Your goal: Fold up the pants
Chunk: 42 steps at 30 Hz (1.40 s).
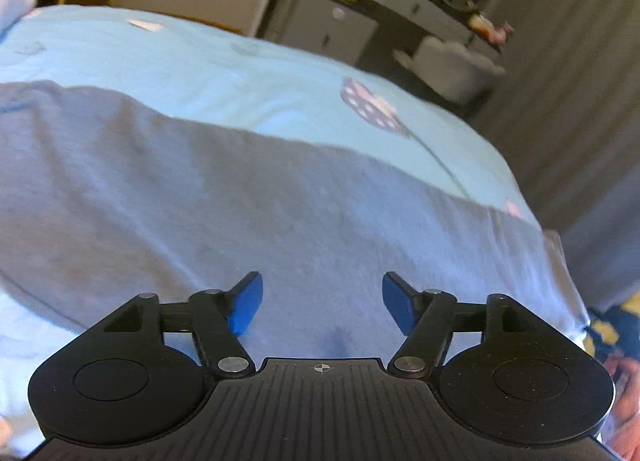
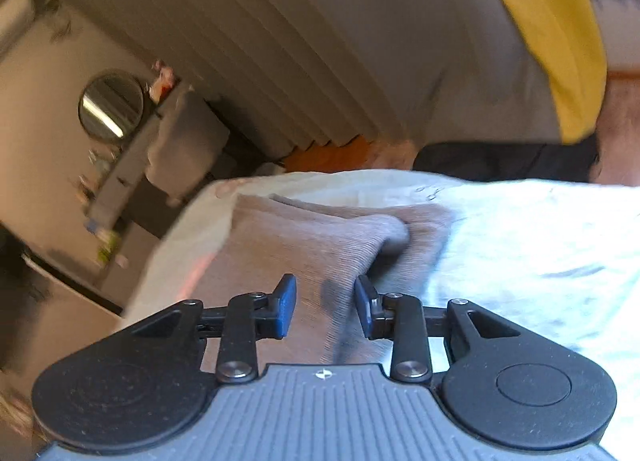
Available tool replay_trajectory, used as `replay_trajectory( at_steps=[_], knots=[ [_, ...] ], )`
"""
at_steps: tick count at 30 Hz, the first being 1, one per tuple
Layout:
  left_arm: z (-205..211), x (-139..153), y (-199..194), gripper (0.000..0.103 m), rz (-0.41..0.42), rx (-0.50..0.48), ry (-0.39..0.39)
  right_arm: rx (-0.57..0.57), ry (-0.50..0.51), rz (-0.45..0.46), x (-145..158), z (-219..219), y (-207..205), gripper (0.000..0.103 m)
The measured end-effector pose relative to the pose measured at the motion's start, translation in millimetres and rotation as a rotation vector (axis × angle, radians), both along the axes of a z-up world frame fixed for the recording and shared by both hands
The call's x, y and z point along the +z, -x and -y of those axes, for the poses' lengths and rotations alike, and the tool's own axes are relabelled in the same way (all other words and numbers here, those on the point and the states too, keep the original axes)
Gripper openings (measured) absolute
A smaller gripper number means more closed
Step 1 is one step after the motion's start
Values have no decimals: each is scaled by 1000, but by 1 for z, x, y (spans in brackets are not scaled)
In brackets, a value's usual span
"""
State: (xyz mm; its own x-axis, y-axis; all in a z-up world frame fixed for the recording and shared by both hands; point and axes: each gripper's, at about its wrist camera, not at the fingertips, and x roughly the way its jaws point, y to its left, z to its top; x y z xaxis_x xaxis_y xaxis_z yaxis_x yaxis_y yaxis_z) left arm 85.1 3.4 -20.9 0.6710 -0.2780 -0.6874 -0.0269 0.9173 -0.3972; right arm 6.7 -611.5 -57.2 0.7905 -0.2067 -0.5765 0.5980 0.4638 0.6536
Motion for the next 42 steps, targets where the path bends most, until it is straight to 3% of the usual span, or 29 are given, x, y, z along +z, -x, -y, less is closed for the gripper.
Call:
replay_trajectory(
  at_steps=[2, 4, 6, 8, 11, 14, 16, 17, 19, 21, 22, 26, 30, 34, 36, 37, 38, 42],
  knots=[
    [10, -10, -5, 72, -35, -5, -17, -22, -60, -26, -7, 7, -10, 50],
    [17, -17, -8, 72, -62, -14, -25, -4, -106, -74, -13, 15, -26, 51],
    [23, -20, -8, 72, -66, -23, -37, 6, -53, -77, -8, 10, -28, 46],
    [27, -21, -9, 72, -72, -30, -67, 29, 13, -27, 1, 8, -26, 4],
    [29, -21, -10, 72, -68, -33, -65, 35, 85, 44, 10, 6, -13, 5],
    [33, -20, -13, 72, -68, -36, -54, 55, 285, -79, 12, -9, -14, 5],
    [38, -22, -15, 72, -83, -41, -60, 77, 418, -264, 1, -19, -26, 5],
    [39, -23, -15, 72, -87, -46, -61, 91, 408, -301, -5, -17, -28, 5],
    [41, -23, -13, 72, -87, -52, -67, 47, 298, -252, -8, -5, -17, 7],
    [41, -22, -12, 72, -78, -58, -73, -32, 200, -198, -6, 8, -2, 20],
    [41, -22, -11, 73, -75, -61, -73, -62, 152, -174, -8, 13, 6, 32],
    [44, -25, -16, 74, -81, -58, -61, -72, -30, -84, -23, 28, 19, 33],
    [54, -39, -23, 79, -123, -72, -81, -74, -98, -34, -31, 37, 14, 34],
    [58, -42, -22, 81, -107, -77, -116, -45, -159, -7, -39, 42, 3, 34],
    [57, -42, -22, 81, -108, -66, -104, -21, -155, 3, -38, 44, -6, 29],
    [55, -41, -23, 81, -109, -62, -95, -8, -137, 0, -37, 43, -7, 16],
    [53, -41, -22, 81, -110, -56, -88, 1, -119, -9, -35, 43, -9, 13],
    [45, -38, -20, 81, -110, -30, -75, -1, -108, -13, -36, 42, -12, 19]
  ],
)
